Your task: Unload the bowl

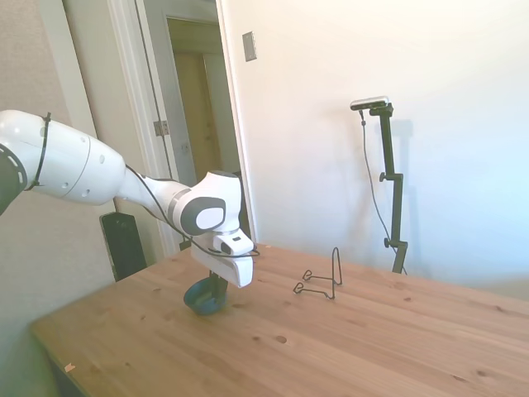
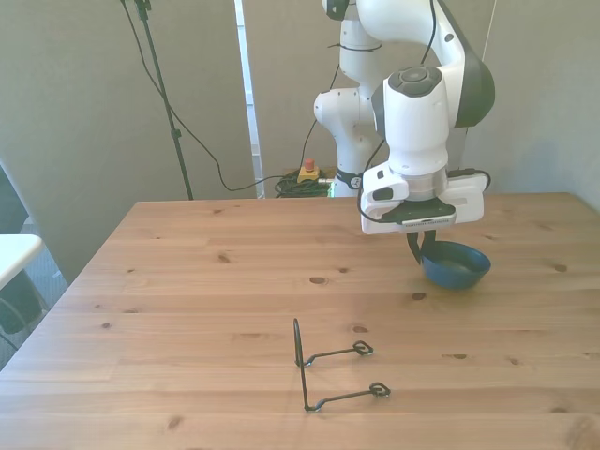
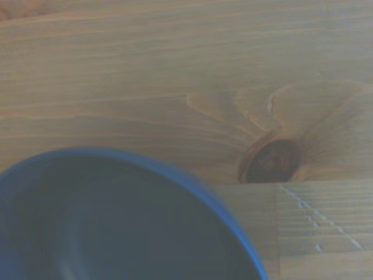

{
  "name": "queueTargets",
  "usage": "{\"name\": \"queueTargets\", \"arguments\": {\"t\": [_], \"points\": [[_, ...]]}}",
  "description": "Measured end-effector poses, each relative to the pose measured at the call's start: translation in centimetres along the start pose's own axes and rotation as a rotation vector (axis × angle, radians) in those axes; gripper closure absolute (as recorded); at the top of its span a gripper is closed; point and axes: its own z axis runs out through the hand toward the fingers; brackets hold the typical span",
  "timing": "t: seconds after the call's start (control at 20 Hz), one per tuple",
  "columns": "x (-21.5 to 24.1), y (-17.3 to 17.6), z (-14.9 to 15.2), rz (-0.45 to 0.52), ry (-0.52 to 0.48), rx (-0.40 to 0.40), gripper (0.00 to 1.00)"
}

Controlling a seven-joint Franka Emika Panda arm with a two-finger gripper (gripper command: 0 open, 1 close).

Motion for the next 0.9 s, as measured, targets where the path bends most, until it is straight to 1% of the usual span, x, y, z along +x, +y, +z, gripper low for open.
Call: {"name": "queueTargets", "arguments": {"t": [0.45,0.6,0.7,0.9], "points": [[0.3,0.1,-0.2,0.004,0.004,0.003,0.00],[0.3,-0.1,-0.8,0.001,0.019,0.016,0.00],[0.3,-0.3,-1.6,-0.003,0.047,0.043,0.00],[-0.2,-0.1,-3.7,-0.023,0.140,0.109,0.00]]}}
